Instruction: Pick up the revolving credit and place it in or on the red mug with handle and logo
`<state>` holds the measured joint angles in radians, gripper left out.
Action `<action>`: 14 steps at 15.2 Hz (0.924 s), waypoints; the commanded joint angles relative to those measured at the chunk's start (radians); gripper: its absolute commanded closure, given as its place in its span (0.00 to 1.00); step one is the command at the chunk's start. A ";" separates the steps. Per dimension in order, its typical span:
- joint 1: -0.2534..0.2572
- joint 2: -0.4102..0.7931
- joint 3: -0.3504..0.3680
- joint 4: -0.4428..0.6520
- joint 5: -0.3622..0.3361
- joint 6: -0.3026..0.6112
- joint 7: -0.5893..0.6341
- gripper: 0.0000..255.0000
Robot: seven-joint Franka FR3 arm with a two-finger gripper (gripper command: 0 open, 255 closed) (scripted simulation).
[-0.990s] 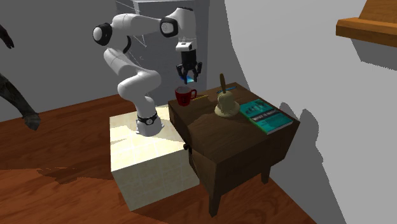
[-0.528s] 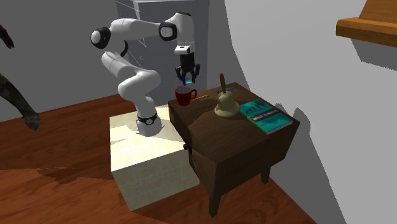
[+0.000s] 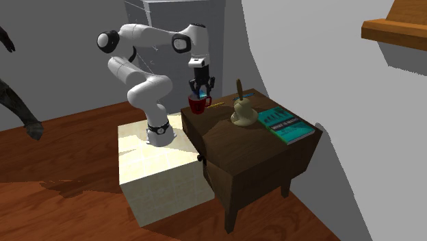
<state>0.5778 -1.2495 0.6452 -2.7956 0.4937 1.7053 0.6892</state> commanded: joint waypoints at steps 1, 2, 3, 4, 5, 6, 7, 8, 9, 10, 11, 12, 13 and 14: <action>0.008 -0.001 0.017 -0.025 0.016 0.023 0.001 1.00; 0.011 -0.001 0.023 -0.033 0.022 0.030 0.002 1.00; 0.011 -0.001 0.023 -0.033 0.022 0.030 0.002 1.00; 0.011 -0.001 0.022 -0.033 0.022 0.030 0.002 1.00; 0.011 -0.001 0.022 -0.033 0.022 0.030 0.002 1.00; 0.011 -0.001 0.022 -0.033 0.022 0.031 0.002 1.00; 0.012 -0.001 0.022 -0.033 0.022 0.031 0.002 1.00; 0.012 -0.001 0.022 -0.033 0.021 0.031 0.002 1.00; 0.012 -0.001 0.022 -0.033 0.021 0.031 0.002 1.00; 0.013 -0.001 0.023 -0.034 0.022 0.031 0.003 0.00; 0.014 -0.003 0.022 -0.035 0.022 0.030 0.003 0.00; 0.014 -0.004 0.021 -0.035 0.021 0.029 0.002 0.00; 0.014 -0.004 0.021 -0.036 0.021 0.029 0.002 0.00; 0.014 -0.004 0.021 -0.035 0.021 0.029 0.003 0.00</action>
<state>0.5916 -1.2534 0.6664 -2.8307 0.5149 1.7347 0.6917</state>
